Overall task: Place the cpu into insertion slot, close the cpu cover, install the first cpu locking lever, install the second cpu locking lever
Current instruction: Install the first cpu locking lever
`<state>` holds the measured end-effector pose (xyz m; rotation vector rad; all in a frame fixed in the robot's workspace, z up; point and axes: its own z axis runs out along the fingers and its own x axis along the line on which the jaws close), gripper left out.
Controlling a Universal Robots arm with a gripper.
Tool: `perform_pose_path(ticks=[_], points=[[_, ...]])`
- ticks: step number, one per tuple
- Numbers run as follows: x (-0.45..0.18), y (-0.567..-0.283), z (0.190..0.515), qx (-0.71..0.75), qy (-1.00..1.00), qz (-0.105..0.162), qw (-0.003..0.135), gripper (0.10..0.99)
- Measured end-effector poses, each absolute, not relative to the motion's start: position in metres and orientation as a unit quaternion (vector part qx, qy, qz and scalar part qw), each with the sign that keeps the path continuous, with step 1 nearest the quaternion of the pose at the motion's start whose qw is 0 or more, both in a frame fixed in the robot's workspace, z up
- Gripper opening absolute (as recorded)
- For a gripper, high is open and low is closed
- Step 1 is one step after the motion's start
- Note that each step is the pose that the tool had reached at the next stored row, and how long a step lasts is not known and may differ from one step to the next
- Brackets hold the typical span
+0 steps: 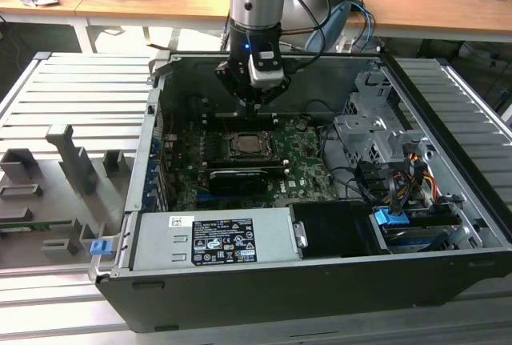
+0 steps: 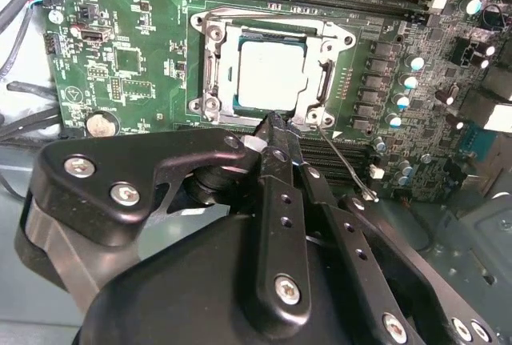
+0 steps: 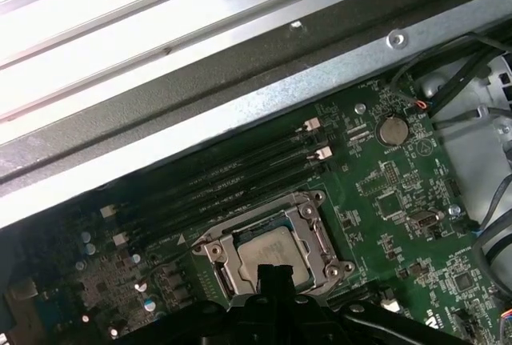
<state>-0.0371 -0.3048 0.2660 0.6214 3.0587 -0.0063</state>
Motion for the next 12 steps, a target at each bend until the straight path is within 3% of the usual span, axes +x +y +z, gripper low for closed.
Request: perform_pose_path(ticks=[12], points=[[-0.0371,-0.3048,0.2659,0.181,0.984,-0.002,0.010,0.106]])
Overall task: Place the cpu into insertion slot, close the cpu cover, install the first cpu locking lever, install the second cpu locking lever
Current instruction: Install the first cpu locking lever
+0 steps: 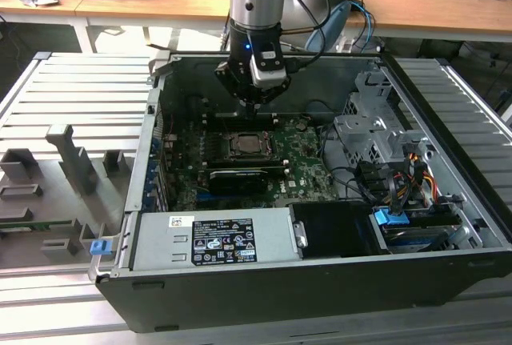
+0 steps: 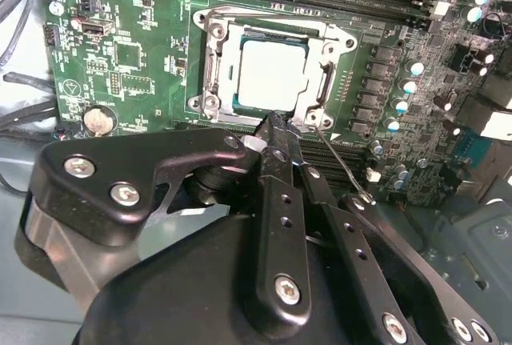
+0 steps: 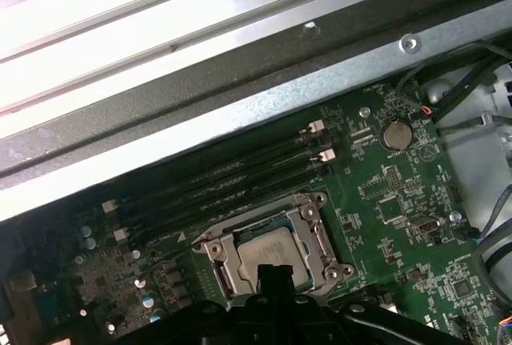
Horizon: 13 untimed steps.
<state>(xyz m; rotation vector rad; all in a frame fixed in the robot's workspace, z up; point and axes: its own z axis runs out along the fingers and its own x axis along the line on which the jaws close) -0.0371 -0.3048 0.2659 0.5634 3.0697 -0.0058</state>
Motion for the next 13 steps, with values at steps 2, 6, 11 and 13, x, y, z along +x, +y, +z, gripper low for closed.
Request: perform_pose_path(ticks=[2,6,11,13], points=[[-0.0371,-0.3048,0.2659,0.175,0.984,-0.002,0.010,0.106],[-0.0371,-0.3048,0.2659,0.168,0.986,-0.002,0.010,0.106],[-0.0372,-0.3048,0.2660,0.159,0.987,-0.002,0.010,0.106],[-0.0372,-0.3048,0.2660,0.154,0.988,-0.002,0.010,0.106]])
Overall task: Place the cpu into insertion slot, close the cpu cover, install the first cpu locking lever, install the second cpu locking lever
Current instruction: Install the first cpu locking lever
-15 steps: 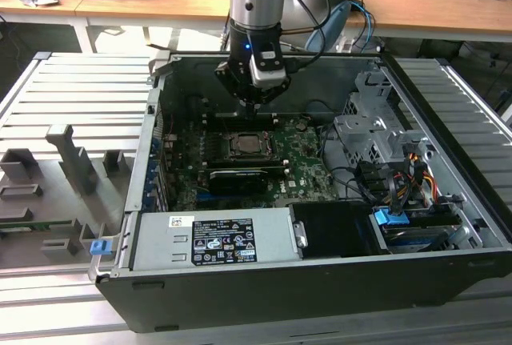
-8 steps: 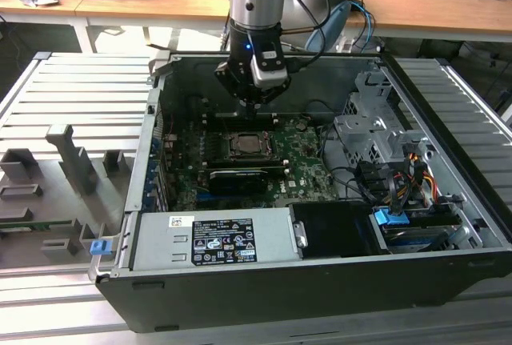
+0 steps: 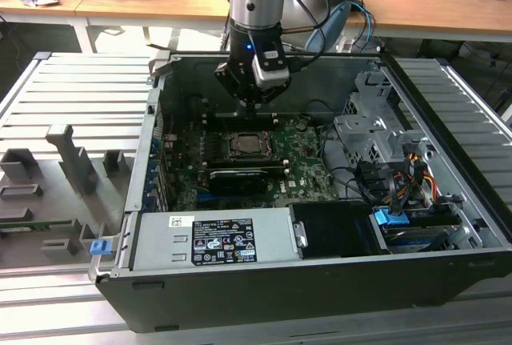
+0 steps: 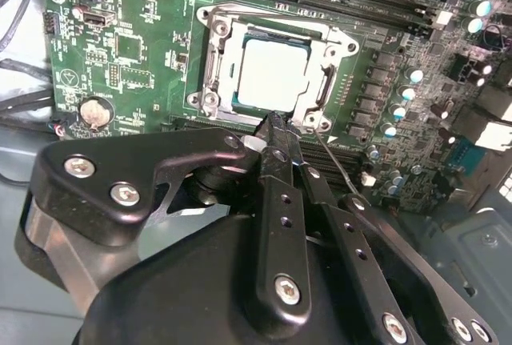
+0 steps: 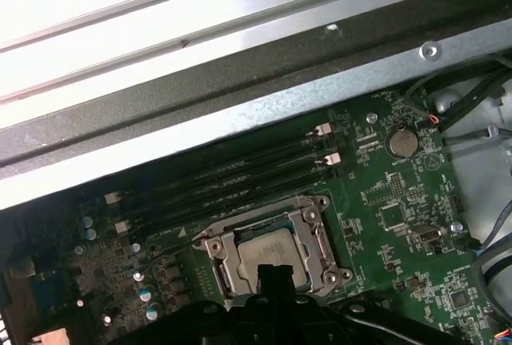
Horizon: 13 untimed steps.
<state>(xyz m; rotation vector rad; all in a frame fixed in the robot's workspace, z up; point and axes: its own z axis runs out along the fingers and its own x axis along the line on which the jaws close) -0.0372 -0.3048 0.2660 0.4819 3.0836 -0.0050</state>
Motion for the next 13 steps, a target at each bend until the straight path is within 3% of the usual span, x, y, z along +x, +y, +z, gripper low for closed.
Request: perform_pose_path(ticks=[13], points=[[-0.0375,-0.3048,0.2659,0.101,0.995,-0.001,0.010,0.106]])
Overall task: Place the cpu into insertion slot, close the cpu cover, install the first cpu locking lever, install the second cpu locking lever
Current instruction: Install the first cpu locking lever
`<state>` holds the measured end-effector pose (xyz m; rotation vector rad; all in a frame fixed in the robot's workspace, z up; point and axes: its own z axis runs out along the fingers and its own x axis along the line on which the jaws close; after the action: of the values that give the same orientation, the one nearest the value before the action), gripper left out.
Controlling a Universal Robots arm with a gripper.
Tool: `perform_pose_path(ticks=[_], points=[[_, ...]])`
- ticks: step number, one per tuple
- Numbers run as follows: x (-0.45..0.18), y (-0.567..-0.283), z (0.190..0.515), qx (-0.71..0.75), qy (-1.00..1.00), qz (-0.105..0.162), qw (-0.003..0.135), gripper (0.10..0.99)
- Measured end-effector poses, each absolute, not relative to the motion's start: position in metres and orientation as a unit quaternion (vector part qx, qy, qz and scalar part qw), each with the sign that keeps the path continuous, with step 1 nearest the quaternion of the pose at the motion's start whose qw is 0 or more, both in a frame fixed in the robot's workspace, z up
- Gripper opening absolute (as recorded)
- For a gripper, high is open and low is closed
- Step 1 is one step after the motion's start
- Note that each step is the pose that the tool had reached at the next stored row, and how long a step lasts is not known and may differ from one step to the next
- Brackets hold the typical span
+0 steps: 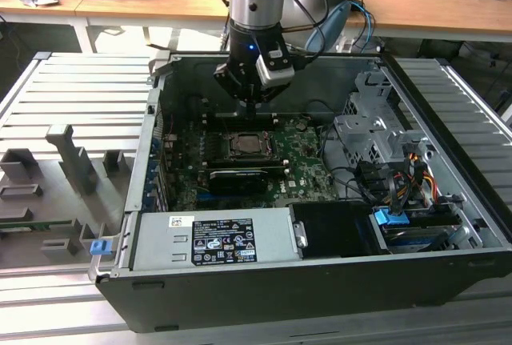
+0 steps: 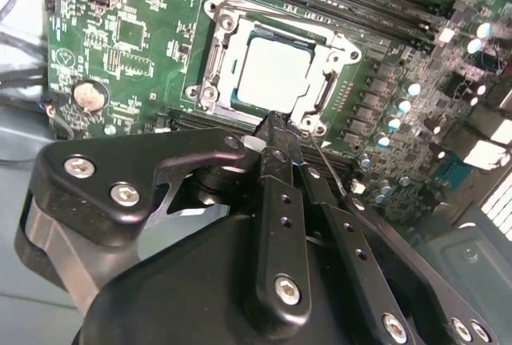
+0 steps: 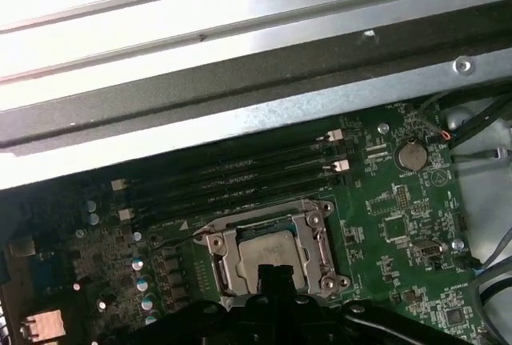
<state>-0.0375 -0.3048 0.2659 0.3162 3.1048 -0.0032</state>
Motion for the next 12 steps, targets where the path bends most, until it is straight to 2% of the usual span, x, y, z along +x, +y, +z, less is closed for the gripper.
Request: perform_pose_path(ticks=[12], points=[[-0.0375,-0.3048,0.2659,0.022,1.000,0.000,0.010,0.106]])
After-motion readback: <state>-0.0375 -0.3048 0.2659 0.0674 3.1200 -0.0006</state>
